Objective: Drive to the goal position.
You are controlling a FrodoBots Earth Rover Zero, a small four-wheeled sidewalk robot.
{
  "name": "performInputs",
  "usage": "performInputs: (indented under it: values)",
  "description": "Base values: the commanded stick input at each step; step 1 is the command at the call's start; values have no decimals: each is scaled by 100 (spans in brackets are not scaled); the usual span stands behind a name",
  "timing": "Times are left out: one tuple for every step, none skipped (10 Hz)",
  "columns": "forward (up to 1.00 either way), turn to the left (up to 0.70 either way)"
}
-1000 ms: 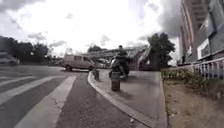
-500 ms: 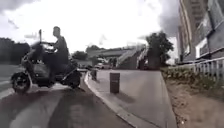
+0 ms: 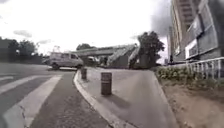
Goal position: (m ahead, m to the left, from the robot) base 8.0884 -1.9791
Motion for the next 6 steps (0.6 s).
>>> performInputs:
  values:
    - [45,0]
    - [45,0]
    - [45,0]
    - [45,0]
    - [45,0]
    - [45,0]
